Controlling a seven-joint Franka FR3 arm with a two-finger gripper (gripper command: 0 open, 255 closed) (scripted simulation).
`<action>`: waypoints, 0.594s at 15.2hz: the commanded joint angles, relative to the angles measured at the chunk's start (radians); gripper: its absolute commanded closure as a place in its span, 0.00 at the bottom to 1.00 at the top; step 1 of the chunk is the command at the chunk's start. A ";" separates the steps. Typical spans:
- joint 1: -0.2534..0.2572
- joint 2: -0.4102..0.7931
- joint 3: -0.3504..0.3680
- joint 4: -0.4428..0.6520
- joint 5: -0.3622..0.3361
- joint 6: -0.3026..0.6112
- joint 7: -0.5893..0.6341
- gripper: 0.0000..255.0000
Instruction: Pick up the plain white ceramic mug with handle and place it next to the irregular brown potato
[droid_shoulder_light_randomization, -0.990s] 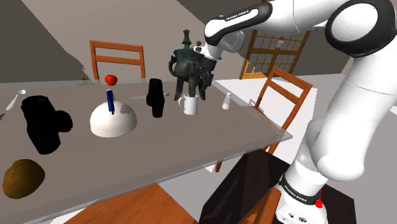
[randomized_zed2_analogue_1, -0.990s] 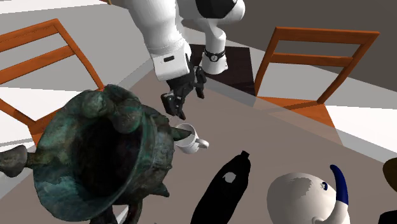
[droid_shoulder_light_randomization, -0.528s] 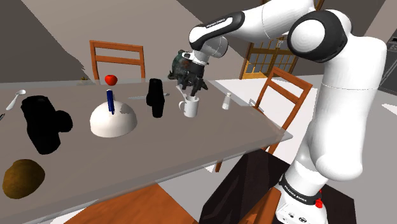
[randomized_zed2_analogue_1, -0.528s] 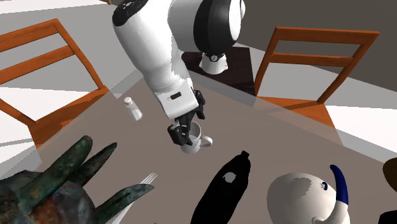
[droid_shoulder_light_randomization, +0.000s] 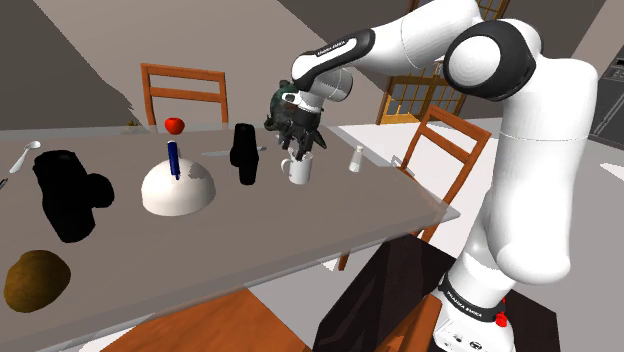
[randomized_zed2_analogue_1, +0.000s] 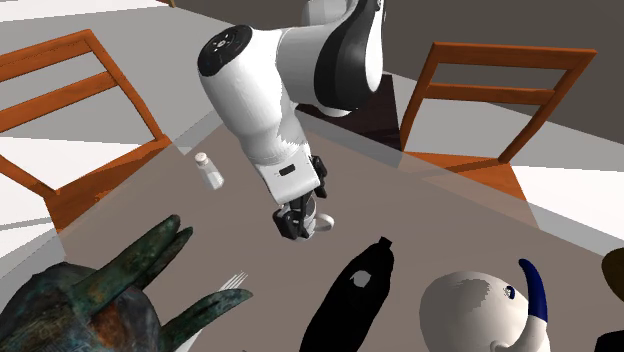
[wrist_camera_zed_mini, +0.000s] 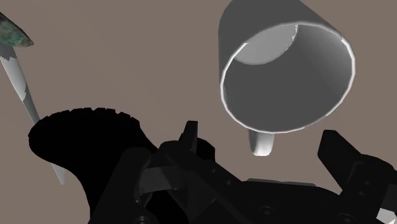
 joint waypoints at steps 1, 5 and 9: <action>0.000 0.000 0.000 -0.002 0.001 0.002 -0.001 0.00; 0.000 0.000 0.000 -0.002 0.000 0.002 -0.001 0.00; 0.000 0.000 0.000 -0.002 0.000 0.002 0.000 1.00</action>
